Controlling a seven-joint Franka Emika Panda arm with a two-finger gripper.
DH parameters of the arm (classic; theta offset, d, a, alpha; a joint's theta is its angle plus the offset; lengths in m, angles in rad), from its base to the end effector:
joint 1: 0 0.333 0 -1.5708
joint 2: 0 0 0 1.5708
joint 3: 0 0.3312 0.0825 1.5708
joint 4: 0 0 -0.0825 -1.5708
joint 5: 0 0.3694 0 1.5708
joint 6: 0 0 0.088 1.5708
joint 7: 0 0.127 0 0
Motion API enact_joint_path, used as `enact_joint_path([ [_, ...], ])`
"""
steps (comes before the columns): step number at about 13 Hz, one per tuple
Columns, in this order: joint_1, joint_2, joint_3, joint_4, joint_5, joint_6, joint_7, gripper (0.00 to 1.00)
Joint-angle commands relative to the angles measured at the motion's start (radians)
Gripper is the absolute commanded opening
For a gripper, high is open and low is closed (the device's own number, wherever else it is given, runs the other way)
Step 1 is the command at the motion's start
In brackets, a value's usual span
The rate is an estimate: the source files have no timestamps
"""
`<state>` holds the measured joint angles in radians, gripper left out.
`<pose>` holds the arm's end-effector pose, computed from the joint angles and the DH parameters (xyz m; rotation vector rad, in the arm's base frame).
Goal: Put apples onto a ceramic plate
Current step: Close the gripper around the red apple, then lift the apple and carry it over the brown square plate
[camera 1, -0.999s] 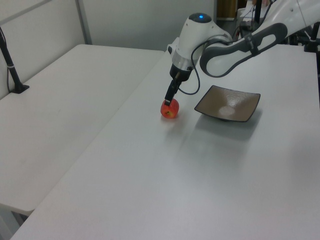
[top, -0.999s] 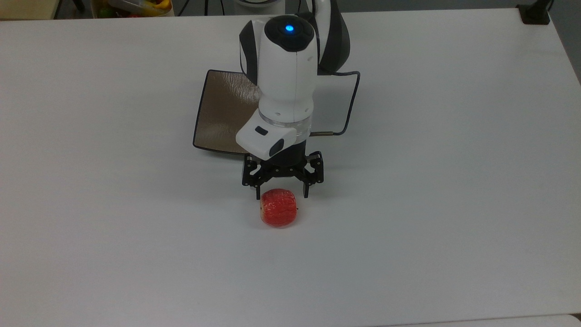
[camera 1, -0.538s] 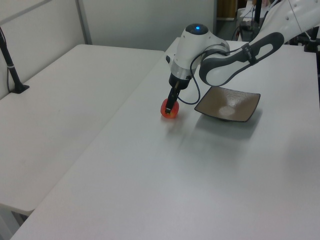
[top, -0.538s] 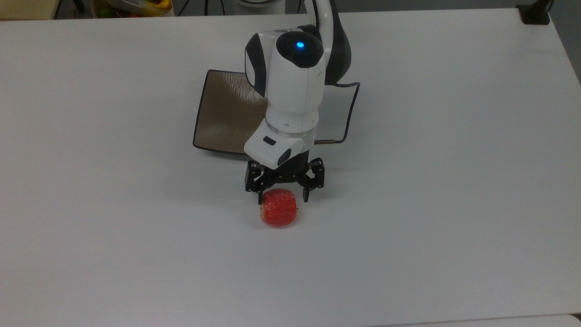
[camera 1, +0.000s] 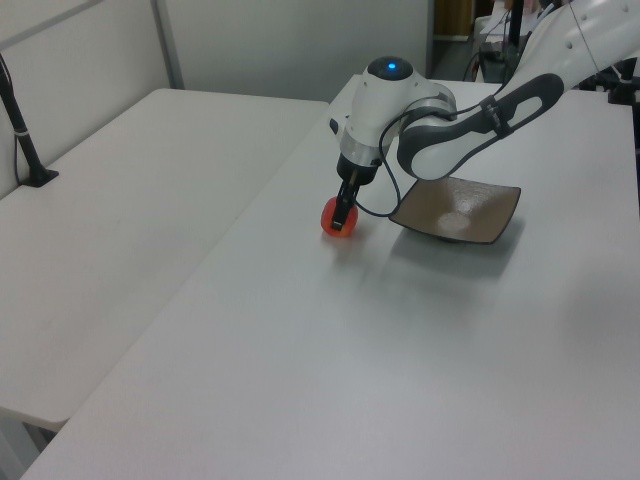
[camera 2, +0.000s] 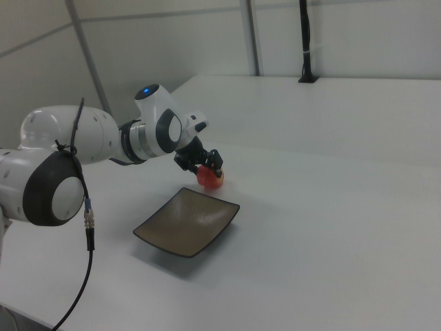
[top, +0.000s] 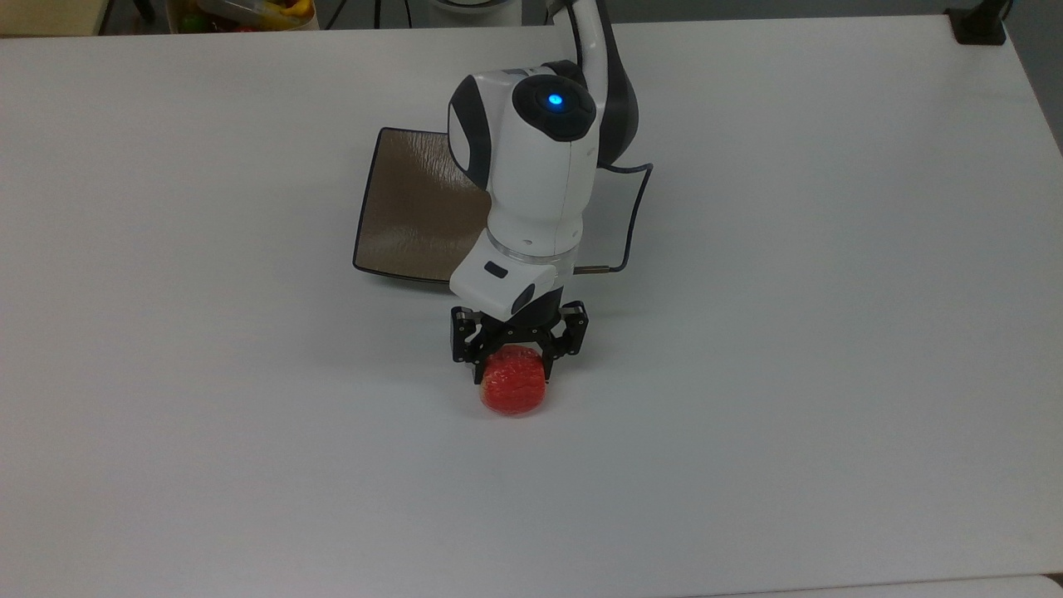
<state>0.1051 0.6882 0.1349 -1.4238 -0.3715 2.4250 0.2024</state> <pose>0.7413 0.1518 0.3270 2.9426 0.3472 0.5352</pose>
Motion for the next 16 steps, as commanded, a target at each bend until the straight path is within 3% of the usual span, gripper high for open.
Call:
enact_joint_path([
  [1,0.004,0.017,-0.004,0.023,-0.033,0.011,0.020,0.45],
  [4,-0.002,0.004,-0.003,0.020,-0.032,0.009,0.020,0.45],
  [7,-0.036,-0.085,0.000,-0.029,-0.026,0.008,0.020,0.46],
  [10,-0.079,-0.208,0.035,-0.137,-0.010,0.005,0.025,0.46],
  [16,-0.073,-0.465,0.037,-0.433,-0.007,-0.006,0.011,0.47],
])
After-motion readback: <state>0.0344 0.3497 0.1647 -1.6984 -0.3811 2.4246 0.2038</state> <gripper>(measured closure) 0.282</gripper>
